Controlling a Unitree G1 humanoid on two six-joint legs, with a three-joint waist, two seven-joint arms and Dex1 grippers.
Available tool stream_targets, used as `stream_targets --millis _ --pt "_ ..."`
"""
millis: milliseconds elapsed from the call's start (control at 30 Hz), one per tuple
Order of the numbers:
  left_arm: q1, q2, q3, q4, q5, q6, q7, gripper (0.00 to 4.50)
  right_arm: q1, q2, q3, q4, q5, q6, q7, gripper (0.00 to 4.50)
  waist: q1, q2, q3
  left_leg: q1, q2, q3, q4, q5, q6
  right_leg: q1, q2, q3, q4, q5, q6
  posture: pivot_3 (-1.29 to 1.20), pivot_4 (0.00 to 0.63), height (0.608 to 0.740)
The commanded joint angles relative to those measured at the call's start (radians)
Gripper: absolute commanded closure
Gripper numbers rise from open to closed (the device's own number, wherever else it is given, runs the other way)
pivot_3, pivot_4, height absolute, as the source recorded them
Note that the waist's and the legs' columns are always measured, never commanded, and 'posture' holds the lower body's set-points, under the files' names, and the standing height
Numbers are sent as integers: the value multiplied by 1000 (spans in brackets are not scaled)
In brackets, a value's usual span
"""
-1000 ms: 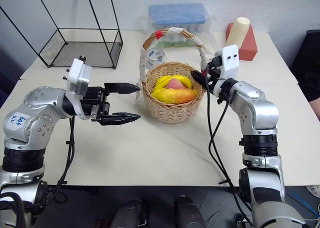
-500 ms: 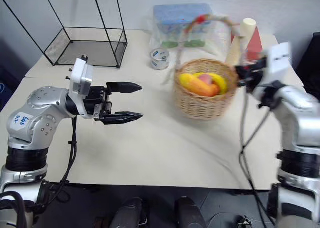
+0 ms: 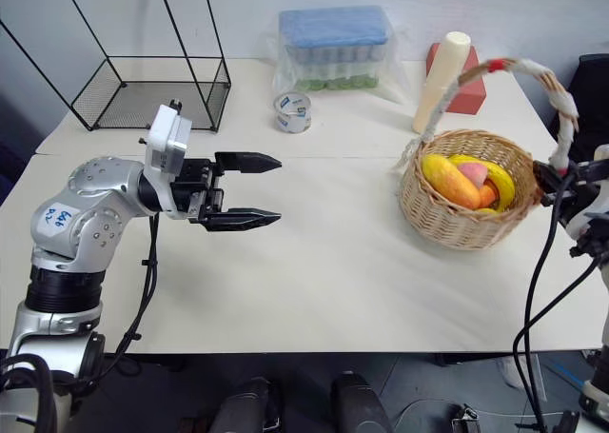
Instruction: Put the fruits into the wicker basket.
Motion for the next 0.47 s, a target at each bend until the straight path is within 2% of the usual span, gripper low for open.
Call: stream_targets --millis 33,133,333,467 --pt "-21 4 13 8 1 -18 -17 0 57 -25 -97 -89 57 7 21 1873 2 0 0 0 0 0 0 0 0 0 0 0 0 0 0 0 150 740" --pt "-19 4 15 19 9 -25 -17 0 182 -79 -247 -158 212 176 119 929 10 0 0 0 0 0 0 0 0 0 0 0 0 0 0 0 150 740" --pt "-2 4 26 30 8 -37 -19 0 458 -211 -617 -159 387 408 344 929 25 0 0 1 0 -1 -2 0 1 3 0 0 -6 0 1 0 150 740" --pt "4 4 25 39 10 -54 -34 0 552 -241 -717 -156 419 463 401 929 23 0 0 5 0 -1 -5 0 1 8 1 0 -11 1 1 0 150 740"
